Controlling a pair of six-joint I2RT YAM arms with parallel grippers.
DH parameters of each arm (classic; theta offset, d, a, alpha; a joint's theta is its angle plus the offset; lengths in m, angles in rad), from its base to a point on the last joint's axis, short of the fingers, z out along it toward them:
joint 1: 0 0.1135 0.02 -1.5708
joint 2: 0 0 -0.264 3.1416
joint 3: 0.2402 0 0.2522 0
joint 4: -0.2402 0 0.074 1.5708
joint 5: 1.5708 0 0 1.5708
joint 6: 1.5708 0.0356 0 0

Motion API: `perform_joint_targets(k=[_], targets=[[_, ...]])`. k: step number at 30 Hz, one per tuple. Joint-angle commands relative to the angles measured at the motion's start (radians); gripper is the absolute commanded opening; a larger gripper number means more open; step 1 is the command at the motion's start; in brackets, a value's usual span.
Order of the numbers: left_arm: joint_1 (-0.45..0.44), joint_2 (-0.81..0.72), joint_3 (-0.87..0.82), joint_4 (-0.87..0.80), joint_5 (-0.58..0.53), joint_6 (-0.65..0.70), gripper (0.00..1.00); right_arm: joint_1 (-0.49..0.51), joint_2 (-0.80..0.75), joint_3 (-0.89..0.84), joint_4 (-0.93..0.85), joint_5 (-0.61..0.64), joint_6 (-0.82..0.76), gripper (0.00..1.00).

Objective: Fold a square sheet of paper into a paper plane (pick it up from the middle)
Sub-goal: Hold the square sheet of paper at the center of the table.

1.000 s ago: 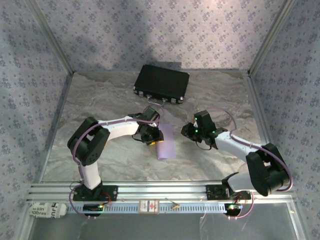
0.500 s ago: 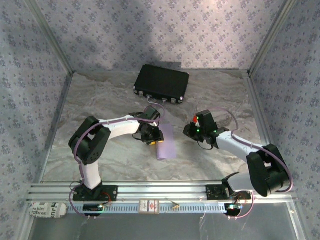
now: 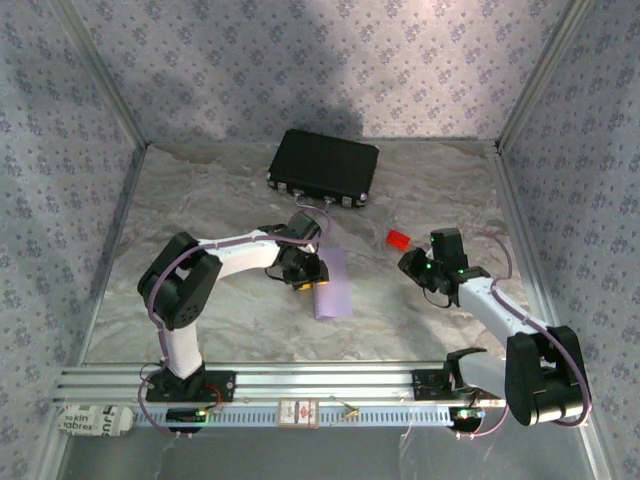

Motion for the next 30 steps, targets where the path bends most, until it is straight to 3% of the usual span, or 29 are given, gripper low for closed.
perform_joint_targets(k=[1,19,30], targets=[[0.005,0.063,-0.014,-0.030,-0.098,0.020,0.41,-0.001,-0.017,-0.012,0.003,-0.071,-0.025,0.28],[0.002,0.079,-0.019,-0.022,-0.095,0.017,0.44,0.106,0.080,0.049,0.051,-0.117,-0.062,0.29],[0.000,0.086,-0.020,-0.021,-0.092,0.020,0.44,0.242,0.218,0.149,0.070,-0.132,-0.098,0.25]])
